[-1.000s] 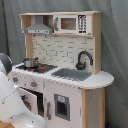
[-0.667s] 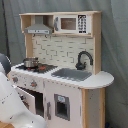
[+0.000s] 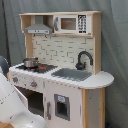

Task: Play with the kitchen

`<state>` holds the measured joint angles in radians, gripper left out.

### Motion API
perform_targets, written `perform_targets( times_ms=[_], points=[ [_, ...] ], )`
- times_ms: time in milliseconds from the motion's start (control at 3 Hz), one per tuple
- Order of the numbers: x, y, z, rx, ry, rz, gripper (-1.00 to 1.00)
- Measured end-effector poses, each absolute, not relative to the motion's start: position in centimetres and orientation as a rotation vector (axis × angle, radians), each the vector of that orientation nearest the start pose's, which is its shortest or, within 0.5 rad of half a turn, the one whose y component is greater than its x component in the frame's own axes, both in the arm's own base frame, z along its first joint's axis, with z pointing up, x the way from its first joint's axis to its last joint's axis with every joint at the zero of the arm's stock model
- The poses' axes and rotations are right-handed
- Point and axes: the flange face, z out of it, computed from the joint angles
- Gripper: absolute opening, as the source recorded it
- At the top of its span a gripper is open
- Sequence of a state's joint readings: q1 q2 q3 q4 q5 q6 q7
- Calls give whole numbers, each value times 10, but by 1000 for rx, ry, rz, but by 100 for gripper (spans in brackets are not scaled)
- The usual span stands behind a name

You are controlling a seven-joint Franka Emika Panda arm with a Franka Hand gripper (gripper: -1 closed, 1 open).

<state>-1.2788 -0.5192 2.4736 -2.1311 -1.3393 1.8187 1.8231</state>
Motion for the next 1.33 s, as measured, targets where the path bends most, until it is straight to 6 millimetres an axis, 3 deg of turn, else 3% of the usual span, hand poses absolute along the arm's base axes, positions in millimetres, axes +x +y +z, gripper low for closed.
perform_targets(
  times_ms=[667, 1000, 1333],
  points=[
    [238, 506, 244, 1842, 243, 1530, -100],
    [225, 508, 240, 1830, 206, 1464, -100],
    [222, 507, 239, 1828, 199, 1457, 100]
  ],
)
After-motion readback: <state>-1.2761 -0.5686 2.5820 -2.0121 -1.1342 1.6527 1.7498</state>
